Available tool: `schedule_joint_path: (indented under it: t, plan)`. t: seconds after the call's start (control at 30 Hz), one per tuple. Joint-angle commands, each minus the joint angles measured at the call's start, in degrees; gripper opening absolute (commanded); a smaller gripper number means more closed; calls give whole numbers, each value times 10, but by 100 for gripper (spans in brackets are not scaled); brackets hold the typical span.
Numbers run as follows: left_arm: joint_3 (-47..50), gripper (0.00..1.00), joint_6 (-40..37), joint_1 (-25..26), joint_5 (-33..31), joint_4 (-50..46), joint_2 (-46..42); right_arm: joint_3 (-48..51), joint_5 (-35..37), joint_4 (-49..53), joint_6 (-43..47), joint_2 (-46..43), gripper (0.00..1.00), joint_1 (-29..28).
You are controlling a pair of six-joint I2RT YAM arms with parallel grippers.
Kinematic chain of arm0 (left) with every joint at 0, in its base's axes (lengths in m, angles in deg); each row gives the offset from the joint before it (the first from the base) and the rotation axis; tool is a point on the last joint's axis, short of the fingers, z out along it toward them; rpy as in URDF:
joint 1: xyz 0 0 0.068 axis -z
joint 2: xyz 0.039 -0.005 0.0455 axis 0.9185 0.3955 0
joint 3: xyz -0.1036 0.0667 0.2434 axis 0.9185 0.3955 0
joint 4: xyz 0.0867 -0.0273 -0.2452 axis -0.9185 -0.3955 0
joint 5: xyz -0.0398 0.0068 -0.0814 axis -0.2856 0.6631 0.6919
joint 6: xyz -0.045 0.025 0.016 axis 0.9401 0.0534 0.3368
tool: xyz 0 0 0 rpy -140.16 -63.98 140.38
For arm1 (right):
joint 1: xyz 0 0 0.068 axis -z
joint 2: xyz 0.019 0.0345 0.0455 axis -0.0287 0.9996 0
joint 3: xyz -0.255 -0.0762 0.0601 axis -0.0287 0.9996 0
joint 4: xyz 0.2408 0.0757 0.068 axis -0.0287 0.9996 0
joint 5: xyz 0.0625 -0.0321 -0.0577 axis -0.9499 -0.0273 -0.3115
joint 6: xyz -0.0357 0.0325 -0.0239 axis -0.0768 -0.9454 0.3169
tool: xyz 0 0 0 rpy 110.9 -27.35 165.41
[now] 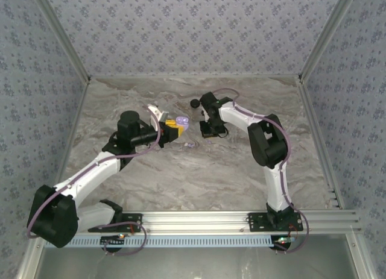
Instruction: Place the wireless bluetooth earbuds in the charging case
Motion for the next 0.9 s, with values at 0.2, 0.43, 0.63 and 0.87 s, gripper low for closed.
schedule_joint_path:
  t: [0.2,0.43,0.63,0.87]
  plan:
    - [5,23,1,3,-5,-6,-20,-35,8,27,2,39,9,-10]
    - [4,23,1,3,-7,-9,-20,-40,-6,46,25,43,9,-20]
    - [1,23,1,3,-7,-9,-17,-29,-2,68,40,35,9,-29]
    - [1,23,3,2,-7,-11,-18,-13,5,88,64,11,9,-41]
